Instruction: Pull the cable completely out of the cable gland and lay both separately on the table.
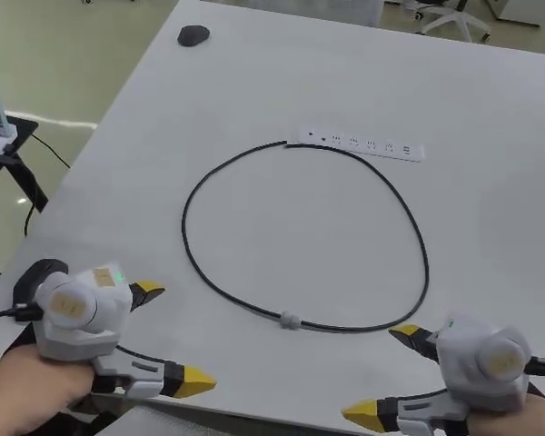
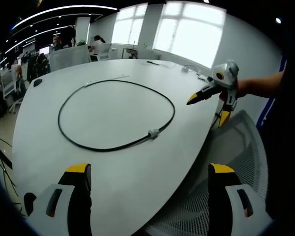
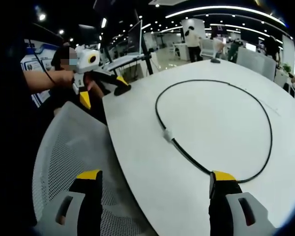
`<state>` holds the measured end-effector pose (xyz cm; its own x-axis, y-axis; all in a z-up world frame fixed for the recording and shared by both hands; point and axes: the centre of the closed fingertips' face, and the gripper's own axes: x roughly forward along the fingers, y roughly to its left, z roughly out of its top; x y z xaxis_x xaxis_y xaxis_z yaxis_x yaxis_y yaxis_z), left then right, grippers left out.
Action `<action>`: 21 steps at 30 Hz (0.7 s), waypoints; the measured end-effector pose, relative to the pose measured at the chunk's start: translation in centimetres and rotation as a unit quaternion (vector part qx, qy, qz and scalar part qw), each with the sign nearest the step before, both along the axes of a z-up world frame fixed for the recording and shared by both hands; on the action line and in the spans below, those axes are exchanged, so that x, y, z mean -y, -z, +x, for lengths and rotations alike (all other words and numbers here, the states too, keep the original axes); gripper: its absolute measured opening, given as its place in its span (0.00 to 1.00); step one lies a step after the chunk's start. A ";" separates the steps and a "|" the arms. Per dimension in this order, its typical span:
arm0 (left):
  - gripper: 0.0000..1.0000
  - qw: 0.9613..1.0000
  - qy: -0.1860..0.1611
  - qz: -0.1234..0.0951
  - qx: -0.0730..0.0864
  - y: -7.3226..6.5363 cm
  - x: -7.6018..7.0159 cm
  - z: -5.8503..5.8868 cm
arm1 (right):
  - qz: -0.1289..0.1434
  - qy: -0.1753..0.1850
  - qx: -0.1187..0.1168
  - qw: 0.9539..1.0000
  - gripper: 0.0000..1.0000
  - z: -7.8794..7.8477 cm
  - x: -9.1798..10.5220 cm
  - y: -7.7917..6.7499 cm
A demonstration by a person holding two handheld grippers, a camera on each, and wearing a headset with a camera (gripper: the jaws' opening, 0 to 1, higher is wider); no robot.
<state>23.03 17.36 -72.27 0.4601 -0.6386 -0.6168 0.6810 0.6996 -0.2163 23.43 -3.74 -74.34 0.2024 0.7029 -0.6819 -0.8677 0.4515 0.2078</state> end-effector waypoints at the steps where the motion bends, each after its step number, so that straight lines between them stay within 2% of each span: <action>1: 0.99 1.000 -0.001 0.003 0.001 0.1 -0.1 0.0 | 0.001 0.000 0.000 1.000 0.90 0.1 -0.2 0.0; 13: 0.98 1.000 -0.007 -0.004 0.003 0.0 0.0 -0.1 | 0.009 -0.008 0.001 1.000 0.85 2.3 -2.5 -0.3; 21: 0.94 1.000 -0.007 -0.008 0.003 -0.1 -0.3 -0.3 | 0.012 -0.014 0.001 1.000 0.80 3.7 -4.4 -0.2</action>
<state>22.74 17.63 -72.14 0.4722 -0.6417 -0.6044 0.6725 0.7055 -0.2236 27.17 0.69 -74.12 0.1838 0.7245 -0.6644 -0.8800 0.4224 0.2172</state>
